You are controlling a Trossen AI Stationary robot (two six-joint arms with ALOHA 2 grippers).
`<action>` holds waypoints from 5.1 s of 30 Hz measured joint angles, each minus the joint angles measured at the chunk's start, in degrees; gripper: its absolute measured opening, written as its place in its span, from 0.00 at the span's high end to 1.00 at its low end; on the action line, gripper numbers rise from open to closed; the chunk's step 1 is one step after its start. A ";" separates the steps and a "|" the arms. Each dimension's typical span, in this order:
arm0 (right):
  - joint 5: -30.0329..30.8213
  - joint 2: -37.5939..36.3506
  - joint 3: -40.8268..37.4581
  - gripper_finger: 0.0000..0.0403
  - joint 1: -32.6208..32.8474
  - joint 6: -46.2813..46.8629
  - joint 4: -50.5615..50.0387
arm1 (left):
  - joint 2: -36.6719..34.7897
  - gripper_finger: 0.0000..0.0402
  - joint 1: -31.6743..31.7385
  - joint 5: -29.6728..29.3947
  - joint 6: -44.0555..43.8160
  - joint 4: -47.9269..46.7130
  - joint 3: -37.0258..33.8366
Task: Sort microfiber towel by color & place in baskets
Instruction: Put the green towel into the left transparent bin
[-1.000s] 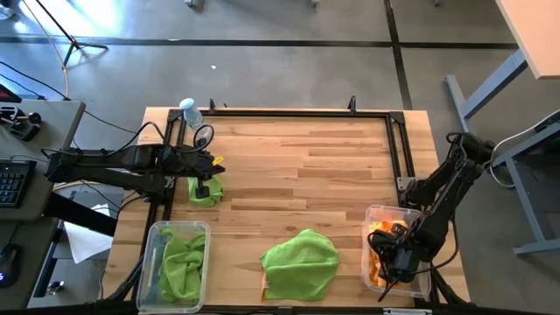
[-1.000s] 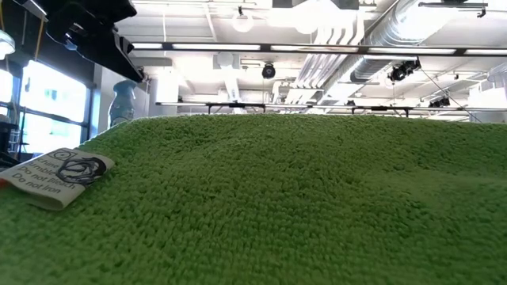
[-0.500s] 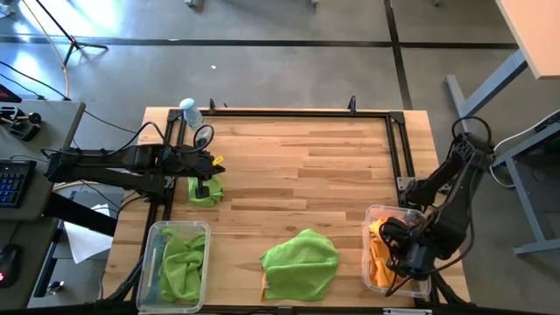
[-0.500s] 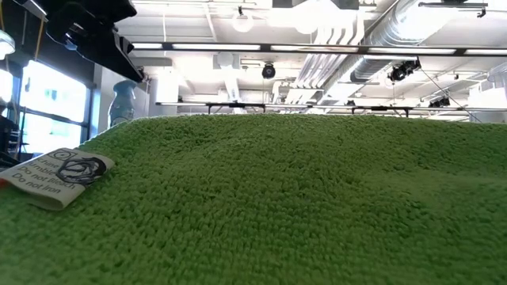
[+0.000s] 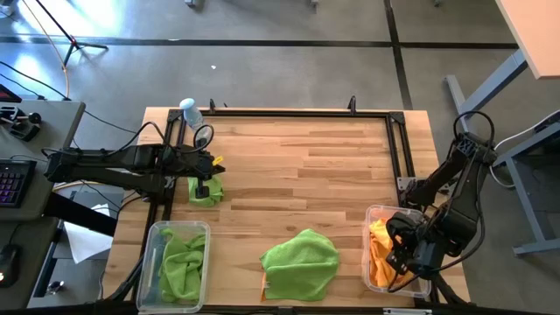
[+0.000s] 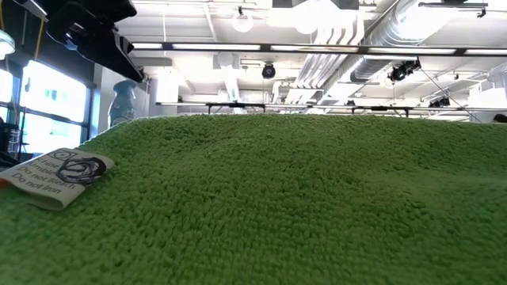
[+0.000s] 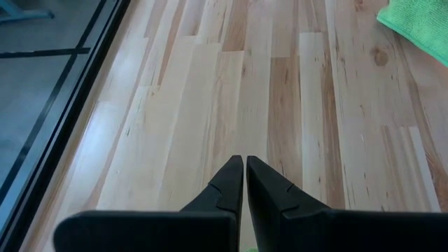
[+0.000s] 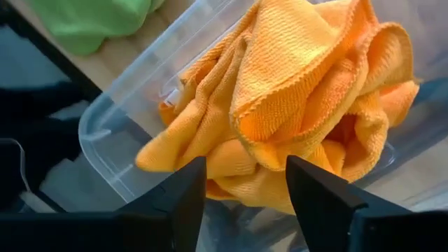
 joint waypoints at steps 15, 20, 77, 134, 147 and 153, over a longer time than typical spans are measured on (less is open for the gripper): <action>26.71 0.00 0.00 0.74 -4.61 14.47 -4.92 | -0.01 0.98 -0.07 0.44 -2.16 4.60 1.96; 27.77 0.25 0.00 0.92 -12.54 8.93 -4.21 | -0.02 0.98 -0.07 0.44 -2.65 3.36 3.30; 29.44 0.50 -0.17 1.00 -56.38 -56.75 19.17 | 32.63 0.84 21.18 8.27 -21.68 -23.27 3.80; -5.35 22.97 -0.22 1.00 -74.90 -95.11 47.52 | 28.81 1.00 -44.79 19.30 -99.94 -53.11 63.63; -5.35 22.97 -0.22 1.00 -76.14 -95.49 48.35 | 34.47 1.00 -60.96 25.25 -128.33 -53.09 63.58; -5.94 22.97 -0.22 1.00 -76.16 -95.49 48.33 | 37.42 1.00 -65.67 27.76 -134.84 -53.09 63.58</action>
